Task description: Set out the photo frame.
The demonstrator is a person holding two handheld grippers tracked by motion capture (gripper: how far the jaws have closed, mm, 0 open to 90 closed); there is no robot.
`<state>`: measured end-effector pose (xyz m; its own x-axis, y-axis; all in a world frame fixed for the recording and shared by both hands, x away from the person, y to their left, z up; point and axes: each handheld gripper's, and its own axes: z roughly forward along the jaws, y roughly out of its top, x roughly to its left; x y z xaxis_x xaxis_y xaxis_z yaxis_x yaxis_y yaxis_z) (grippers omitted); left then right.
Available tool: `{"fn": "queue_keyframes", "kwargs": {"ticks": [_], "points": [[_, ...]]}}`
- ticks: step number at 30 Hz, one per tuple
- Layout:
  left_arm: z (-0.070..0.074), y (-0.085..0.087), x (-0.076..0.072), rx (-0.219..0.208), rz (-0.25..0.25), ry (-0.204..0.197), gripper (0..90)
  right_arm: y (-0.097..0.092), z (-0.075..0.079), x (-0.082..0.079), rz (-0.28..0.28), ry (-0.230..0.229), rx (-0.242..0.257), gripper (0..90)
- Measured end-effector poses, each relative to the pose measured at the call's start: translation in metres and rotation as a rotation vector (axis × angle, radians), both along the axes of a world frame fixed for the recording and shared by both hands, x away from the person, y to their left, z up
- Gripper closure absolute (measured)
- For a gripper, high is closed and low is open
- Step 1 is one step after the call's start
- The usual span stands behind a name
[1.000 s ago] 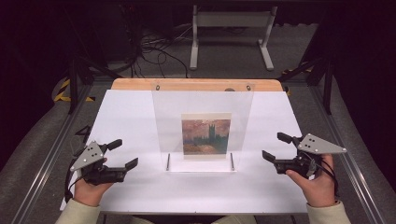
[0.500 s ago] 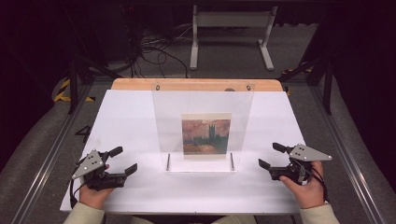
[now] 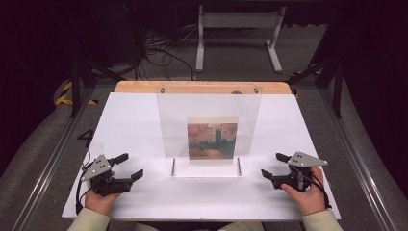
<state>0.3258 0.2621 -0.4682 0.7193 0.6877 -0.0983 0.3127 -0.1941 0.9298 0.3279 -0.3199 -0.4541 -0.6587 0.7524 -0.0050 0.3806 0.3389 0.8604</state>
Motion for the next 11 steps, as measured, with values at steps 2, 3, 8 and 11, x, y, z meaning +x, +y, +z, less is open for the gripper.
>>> {"fn": "queue_keyframes", "kwargs": {"ticks": [2, 3, 8, 11], "points": [[0.0000, -0.0009, -0.0004, 0.002, -0.001, 0.000, 12.5, 0.0001, 0.0000, 0.0001, 0.000, 0.001, -0.002, 13.6], [0.0001, -0.0007, -0.0002, 0.004, 0.000, -0.002, 12.4, 0.0002, 0.0000, 0.0002, 0.002, 0.002, -0.002, 13.7], [0.0005, -0.0005, -0.0001, 0.001, 0.003, 0.001, 11.6, 0.0002, 0.0000, 0.0005, 0.001, 0.005, -0.002, 13.6], [0.0029, -0.0019, -0.0009, -0.007, 0.000, 0.000, 10.7, 0.0003, 0.0003, 0.0000, -0.001, 0.001, -0.003, 13.5]]}}
